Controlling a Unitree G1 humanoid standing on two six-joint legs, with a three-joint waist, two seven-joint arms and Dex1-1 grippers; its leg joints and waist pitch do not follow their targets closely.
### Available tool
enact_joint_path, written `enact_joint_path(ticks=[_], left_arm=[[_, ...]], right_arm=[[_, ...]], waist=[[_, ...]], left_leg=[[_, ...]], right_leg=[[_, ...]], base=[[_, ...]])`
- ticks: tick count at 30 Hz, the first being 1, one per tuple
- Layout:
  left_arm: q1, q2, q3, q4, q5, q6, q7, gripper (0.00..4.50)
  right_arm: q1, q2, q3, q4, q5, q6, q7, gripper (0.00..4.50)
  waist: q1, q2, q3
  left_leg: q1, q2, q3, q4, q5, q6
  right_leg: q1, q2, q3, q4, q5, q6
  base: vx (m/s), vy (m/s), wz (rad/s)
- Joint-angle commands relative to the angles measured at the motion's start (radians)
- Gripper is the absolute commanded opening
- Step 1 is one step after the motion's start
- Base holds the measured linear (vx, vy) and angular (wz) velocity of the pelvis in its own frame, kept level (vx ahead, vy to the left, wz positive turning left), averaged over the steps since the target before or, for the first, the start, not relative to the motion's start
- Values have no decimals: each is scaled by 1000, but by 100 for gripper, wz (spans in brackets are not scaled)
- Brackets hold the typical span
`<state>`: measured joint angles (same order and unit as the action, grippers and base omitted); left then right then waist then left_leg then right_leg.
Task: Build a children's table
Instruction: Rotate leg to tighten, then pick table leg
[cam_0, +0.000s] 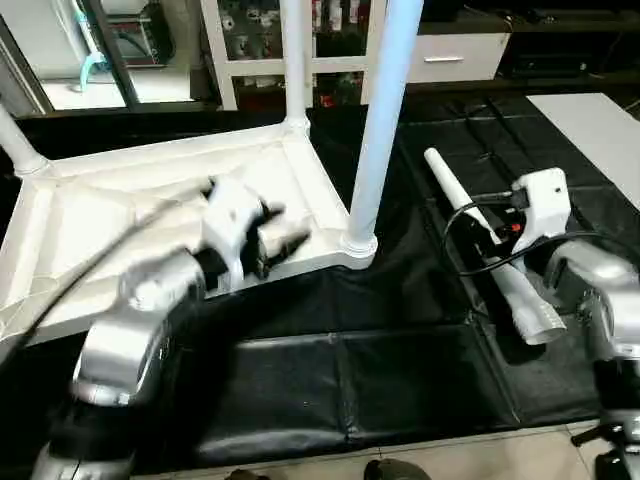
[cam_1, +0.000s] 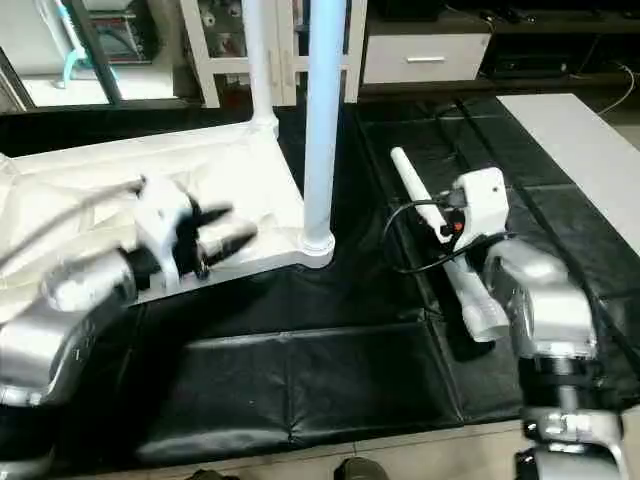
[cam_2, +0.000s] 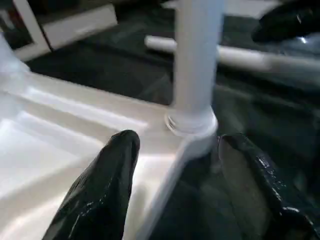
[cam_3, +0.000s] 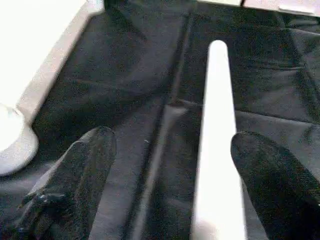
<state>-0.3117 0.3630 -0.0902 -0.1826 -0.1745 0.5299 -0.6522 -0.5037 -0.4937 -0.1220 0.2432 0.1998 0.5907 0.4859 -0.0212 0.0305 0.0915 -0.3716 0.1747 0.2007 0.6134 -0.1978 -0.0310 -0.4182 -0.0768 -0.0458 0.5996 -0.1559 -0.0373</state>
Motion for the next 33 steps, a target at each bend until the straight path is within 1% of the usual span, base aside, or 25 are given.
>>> enact_joint_path(ticks=[1, 2, 3, 4, 5, 6, 7, 8, 9, 10, 11, 12, 14, 16, 18, 21, 22, 24, 25, 26, 28, 30, 31, 32, 33], left_arm=[[3, 23, -12, -55, 4, 25, -16, 286], [3, 23, -12, -55, 4, 25, -16, 286], [42, 83, -60, -142, -34, 73, -85, 286], [42, 83, -60, -142, -34, 73, -85, 286], [68, 114, -83, -200, -68, 114, -124, 286], [68, 114, -83, -200, -68, 114, -124, 286], [87, 137, -103, -247, -97, 145, -157, 286], [98, 148, -113, -273, -114, 164, -174, 286], [106, 150, -121, -290, -124, 178, -178, 286], [107, 147, -123, -292, -125, 181, -176, 286], [105, 142, -124, -289, -122, 183, -170, 286], [101, 134, -124, -281, -115, 183, -160, 286], [94, 131, -123, -274, -111, 189, -149, 286], [92, 141, -124, -286, -122, 207, -146, 286], [92, 147, -124, -295, -130, 219, -144, 286], [93, 151, -124, -300, -134, 228, -144, 286], [92, 150, -127, -301, -132, 233, -141, 286], [91, 149, -127, -301, -132, 234, -140, 286], [91, 149, -127, -301, -132, 235, -140, 286], [90, 149, -128, -302, -133, 237, -137, 286], [88, 151, -130, -302, -134, 240, -135, 286], [83, 152, -134, -301, -136, 244, -130, 286], [81, 152, -135, -301, -137, 245, -129, 286], [81, 152, -135, -301, -137, 246, -128, 286], [79, 151, -135, -303, -138, 248, -127, 286]], right_arm=[[-23, -26, 14, -13, -24, 47, -5, 430], [-23, -26, 14, -13, -24, 47, -5, 437], [-63, -75, 31, 18, -49, 119, 9, 446], [-63, -75, 31, 18, -49, 119, 9, 446], [-81, -110, 57, 39, -55, 165, 29, 446], [-81, -110, 57, 39, -55, 165, 29, 446], [-95, -135, 81, 68, -61, 198, 46, 446], [-102, -149, 95, 85, -65, 218, 56, 446], [-111, -164, 122, 112, -78, 250, 71, 446], [-115, -167, 132, 125, -83, 263, 75, 446], [-121, -169, 142, 139, -90, 276, 83, 446], [-130, -160, 140, 164, -80, 287, 96, 446], [-146, -146, 136, 199, -55, 313, 126, 446], [-165, -140, 144, 236, -32, 354, 159, 446], [-178, -143, 161, 269, -30, 386, 178, 446], [-188, -146, 179, 305, -43, 411, 186, 446], [-193, -146, 187, 331, -52, 419, 195, 446], [-195, -145, 189, 341, -53, 426, 201, 446], [-195, -145, 189, 341, -53, 426, 201, 446], [-199, -145, 195, 350, -57, 429, 207, 446], [-203, -145, 200, 361, -58, 432, 210, 446], [-209, -145, 205, 380, -59, 437, 212, 418], [-210, -146, 207, 384, -59, 440, 214, 418], [-211, -146, 208, 387, -58, 441, 215, 398], [-211, -148, 216, 396, -60, 444, 221, 398]], waist=[[-3, -11, -75], [-2, -8, -74], [1, -11, -75], [1, -11, -75], [-3, -17, -73], [-2, -14, -75], [0, -13, -75], [0, -12, -73], [-1, -14, -74], [-1, -13, -71], [-1, -16, -72], [-3, -18, -71], [-3, -18, -72], [-4, -18, -73], [-5, -17, -73], [-3, -15, -73], [-2, -16, -73], [-1, -16, -75], [1, -16, -75], [1, -12, -76], [1, -13, -76], [1, -13, -77], [1, -14, -77], [2, -13, -77], [2, -14, -77]], left_leg=[[15, 40, -23, -70, -227, 53], [17, 41, -26, -71, -229, 49], [15, 43, -27, -73, -214, 47], [15, 43, -27, -73, -214, 47], [15, 43, -22, -71, -207, 49], [18, 43, -25, -70, -200, 46], [16, 43, -24, -71, -193, 50], [15, 43, -23, -71, -192, 55], [18, 42, -21, -68, -193, 54], [15, 41, -20, -67, -199, 56], [14, 40, -20, -66, -200, 56], [11, 39, -21, -65, -210, 51], [13, 39, -22, -64, -214, 49], [12, 39, -23, -64, -215, 47], [10, 40, -25, -65, -209, 46], [16, 40, -23, -63, -216, 40], [16, 41, -22, -63, -215, 37], [14, 40, -22, -62, -207, 37], [15, 41, -21, -62, -206, 37], [14, 41, -22, -62, -205, 37], [14, 41, -23, -62, -205, 38], [14, 41, -23, -61, -203, 38], [13, 41, -22, -60, -202, 39], [14, 41, -22, -60, -201, 39], [13, 40, -22, -60, -201, 38]], right_leg=[[44, -43, 30, -87, -352, -166], [45, -43, 30, -82, -355, -167], [47, -46, 32, -79, -343, -172], [47, -46, 32, -79, -343, -172], [45, -44, 34, -80, -328, -178], [48, -45, 33, -74, -319, -185], [49, -46, 34, -75, -312, -187], [48, -46, 34, -77, -312, -190], [46, -45, 35, -76, -309, -196], [46, -45, 35, -79, -320, -197], [46, -45, 36, -81, -325, -194], [49, -47, 35, -83, -353, -183], [48, -47, 35, -84, -364, -178], [49, -45, 33, -82, -365, -179], [51, -44, 32, -79, -355, -183], [47, -45, 33, -82, -358, -189], [46, -44, 34, -81, -350, -191], [49, -44, 34, -79, -333, -197], [48, -44, 35, -79, -331, -198], [49, -44, 34, -78, -324, -201], [50, -45, 33, -77, -323, -202], [50, -44, 33, -76, -318, -205], [51, -45, 34, -76, -317, -206], [50, -45, 34, -76, -316, -206], [51, -45, 34, -75, -318, -206]], base=[[0, 0, 0], [0, 0, 0], [0, 0, 0], [0, 0, 0], [0, 0, 0], [0, 0, 0], [0, 0, 0], [0, 0, 0], [0, 0, 0], [0, 0, 0], [0, 0, 0], [0, 0, 0], [0, 0, 0], [0, 0, 0], [0, 0, 0], [0, 0, 0], [0, 0, 0], [0, 0, 0], [0, 0, 0], [0, 0, 0], [0, 0, 0], [0, 0, 0], [0, 0, 0], [0, 0, 0], [0, 0, 0]])
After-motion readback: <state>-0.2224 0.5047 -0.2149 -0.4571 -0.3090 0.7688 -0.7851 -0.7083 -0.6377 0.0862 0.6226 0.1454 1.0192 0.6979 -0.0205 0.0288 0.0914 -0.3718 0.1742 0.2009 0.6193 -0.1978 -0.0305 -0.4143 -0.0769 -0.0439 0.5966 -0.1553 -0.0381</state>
